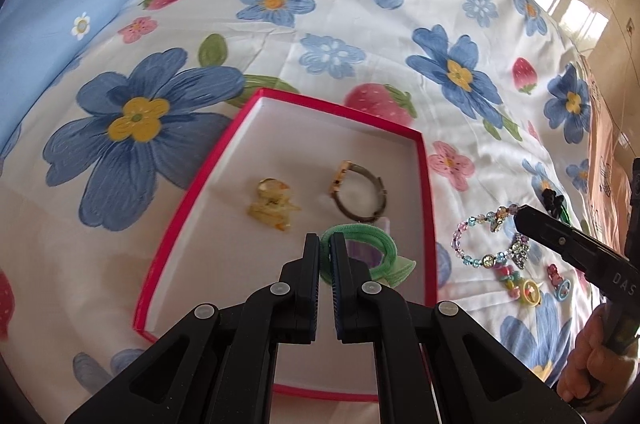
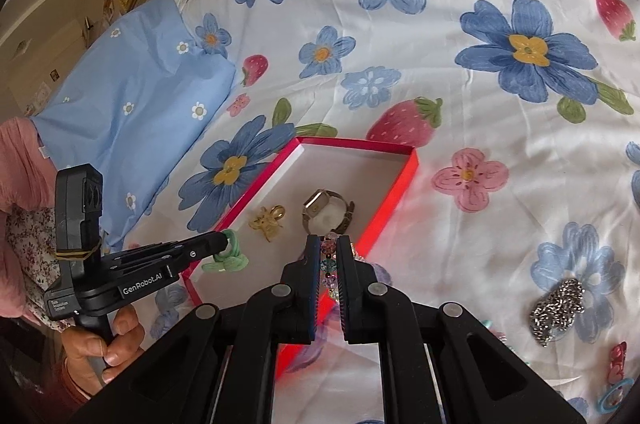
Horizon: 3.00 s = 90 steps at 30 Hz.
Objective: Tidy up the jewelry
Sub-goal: 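Carry green hair tie and beaded bracelet into the box and release both, then grasp the pastel beaded bracelet with the left tool while the right tool grasps the blue hair tie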
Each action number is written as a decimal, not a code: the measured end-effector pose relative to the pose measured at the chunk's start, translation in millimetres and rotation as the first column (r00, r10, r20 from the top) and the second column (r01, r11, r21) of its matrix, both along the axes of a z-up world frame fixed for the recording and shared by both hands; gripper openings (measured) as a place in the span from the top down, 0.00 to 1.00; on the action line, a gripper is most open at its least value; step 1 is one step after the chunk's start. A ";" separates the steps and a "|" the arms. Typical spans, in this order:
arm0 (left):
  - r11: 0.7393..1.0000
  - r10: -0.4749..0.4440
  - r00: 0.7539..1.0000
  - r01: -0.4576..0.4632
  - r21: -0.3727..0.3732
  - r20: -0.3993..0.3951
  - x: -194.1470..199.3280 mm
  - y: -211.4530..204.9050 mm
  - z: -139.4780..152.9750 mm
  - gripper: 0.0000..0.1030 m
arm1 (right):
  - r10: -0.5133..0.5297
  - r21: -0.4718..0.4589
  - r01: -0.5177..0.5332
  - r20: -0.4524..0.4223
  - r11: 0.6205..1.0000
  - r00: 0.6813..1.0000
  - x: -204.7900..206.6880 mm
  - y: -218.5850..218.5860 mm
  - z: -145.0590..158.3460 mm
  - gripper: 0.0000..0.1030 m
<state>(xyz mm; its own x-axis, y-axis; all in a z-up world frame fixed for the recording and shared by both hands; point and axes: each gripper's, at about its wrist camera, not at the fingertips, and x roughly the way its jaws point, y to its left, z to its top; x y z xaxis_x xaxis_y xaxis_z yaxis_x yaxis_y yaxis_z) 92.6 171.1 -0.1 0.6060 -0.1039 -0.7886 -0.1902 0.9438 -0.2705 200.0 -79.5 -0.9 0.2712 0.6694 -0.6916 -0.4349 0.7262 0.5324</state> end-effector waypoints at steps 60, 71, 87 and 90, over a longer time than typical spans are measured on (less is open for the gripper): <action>0.992 0.121 0.991 -0.119 0.029 -0.062 9.3 29.6 -31.7 0.57 | 0.034 -0.028 -0.036 -0.057 0.999 0.998 6.3 44.0 -36.4 0.64; 0.997 0.073 0.996 -0.072 0.019 -0.046 -12.1 1.3 -11.9 0.44 | -0.061 -0.033 0.059 -0.046 0.998 0.997 -11.2 -16.2 -24.3 0.50; 0.995 -0.088 0.995 0.089 0.033 -0.037 -16.1 -64.1 5.6 0.39 | -0.248 -0.105 0.244 -0.025 0.964 0.969 -46.1 -130.2 -17.8 0.45; 0.993 -0.111 0.993 0.112 0.035 -0.040 -14.0 -75.3 6.2 0.39 | -0.283 -0.114 0.278 -0.031 0.954 0.959 -53.5 -150.1 -20.0 0.45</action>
<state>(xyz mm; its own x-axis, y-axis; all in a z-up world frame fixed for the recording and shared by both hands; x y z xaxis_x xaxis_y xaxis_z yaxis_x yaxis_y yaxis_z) 78.6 95.7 6.1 0.5620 -0.1399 -0.8152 -0.0924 0.9688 -0.2299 146.5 -229.6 -20.9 0.4037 0.4916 -0.7716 -0.1820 0.8697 0.4589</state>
